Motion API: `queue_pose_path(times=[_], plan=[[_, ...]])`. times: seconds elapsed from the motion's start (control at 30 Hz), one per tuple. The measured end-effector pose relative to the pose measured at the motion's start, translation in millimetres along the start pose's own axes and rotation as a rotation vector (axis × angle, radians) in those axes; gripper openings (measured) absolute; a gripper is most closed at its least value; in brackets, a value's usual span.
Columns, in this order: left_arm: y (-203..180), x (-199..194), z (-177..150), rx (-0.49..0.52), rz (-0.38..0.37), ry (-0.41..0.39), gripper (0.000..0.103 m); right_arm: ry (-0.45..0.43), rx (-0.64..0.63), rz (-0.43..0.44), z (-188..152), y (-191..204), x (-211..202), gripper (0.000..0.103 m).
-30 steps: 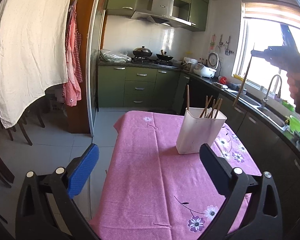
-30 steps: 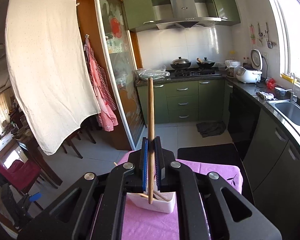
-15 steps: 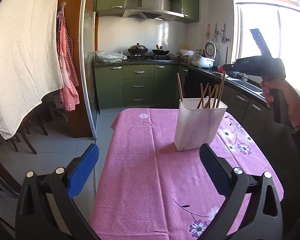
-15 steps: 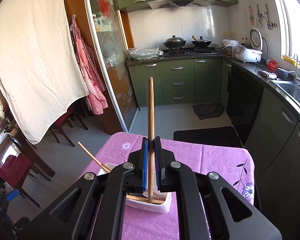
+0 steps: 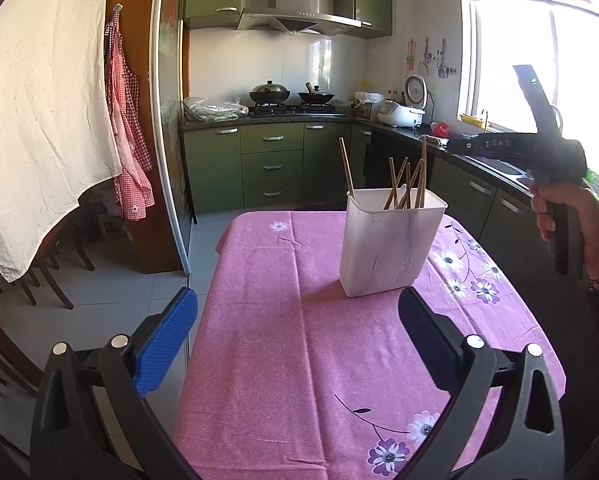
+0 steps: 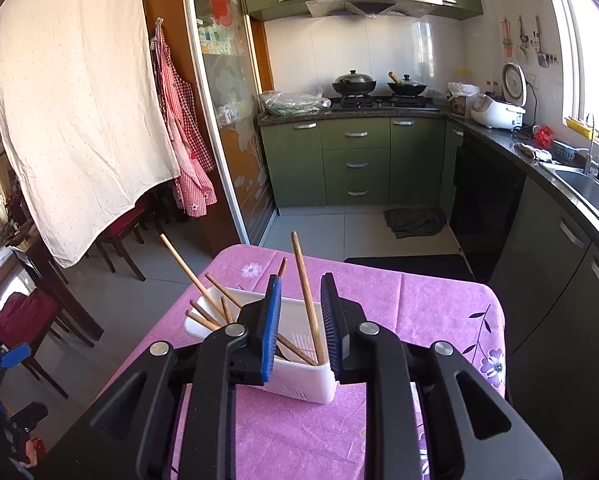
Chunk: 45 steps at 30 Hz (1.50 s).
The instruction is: Organize utensils
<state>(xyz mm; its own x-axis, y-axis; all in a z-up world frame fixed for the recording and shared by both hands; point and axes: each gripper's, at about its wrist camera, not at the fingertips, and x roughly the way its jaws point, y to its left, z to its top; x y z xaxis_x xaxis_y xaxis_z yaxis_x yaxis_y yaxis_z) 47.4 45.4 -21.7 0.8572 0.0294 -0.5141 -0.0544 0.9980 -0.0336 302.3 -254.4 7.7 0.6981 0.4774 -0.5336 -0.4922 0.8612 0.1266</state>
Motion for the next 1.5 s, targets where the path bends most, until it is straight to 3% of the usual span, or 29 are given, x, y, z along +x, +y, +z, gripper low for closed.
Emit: queue_pose_path(times=[0.03,0.13,0.2,0.27,0.33,0.47,0.57,0.7,1.03,1.5], plan=[[-1,-1,0,0.001,-0.001,0.0,0.096,-0.023,0.003,0.003,-3,0,-14,0.023],[-5,-1,-2,0.007,-0.003,0.001,0.096,-0.098,0.002,-0.01,-23,-1,-58,0.049],[-7,1,-6,0.013,-0.002,0.008,0.096,-0.132,0.009,-0.026,-49,-4,-85,0.052],[-11,3,-10,0.02,-0.001,0.017,0.096,-0.155,0.031,-0.049,-81,-8,-110,0.067],[-15,5,-14,0.028,-0.009,0.021,0.096,-0.164,0.052,-0.066,-117,-12,-128,0.076],[-29,2,-20,0.059,0.001,0.011,0.096,-0.175,0.072,-0.109,-181,-10,-157,0.09],[-39,-3,-22,0.068,-0.002,0.002,0.096,-0.224,0.047,-0.135,-208,0,-182,0.098],[-47,-21,-25,0.068,0.005,-0.034,0.096,-0.278,0.016,-0.144,-223,16,-209,0.098],[-41,-46,-31,0.042,-0.005,-0.071,0.096,-0.315,-0.081,-0.246,-216,57,-229,0.098],[-28,-56,-33,0.017,0.009,-0.07,0.096,-0.294,-0.065,-0.256,-215,54,-231,0.098]])
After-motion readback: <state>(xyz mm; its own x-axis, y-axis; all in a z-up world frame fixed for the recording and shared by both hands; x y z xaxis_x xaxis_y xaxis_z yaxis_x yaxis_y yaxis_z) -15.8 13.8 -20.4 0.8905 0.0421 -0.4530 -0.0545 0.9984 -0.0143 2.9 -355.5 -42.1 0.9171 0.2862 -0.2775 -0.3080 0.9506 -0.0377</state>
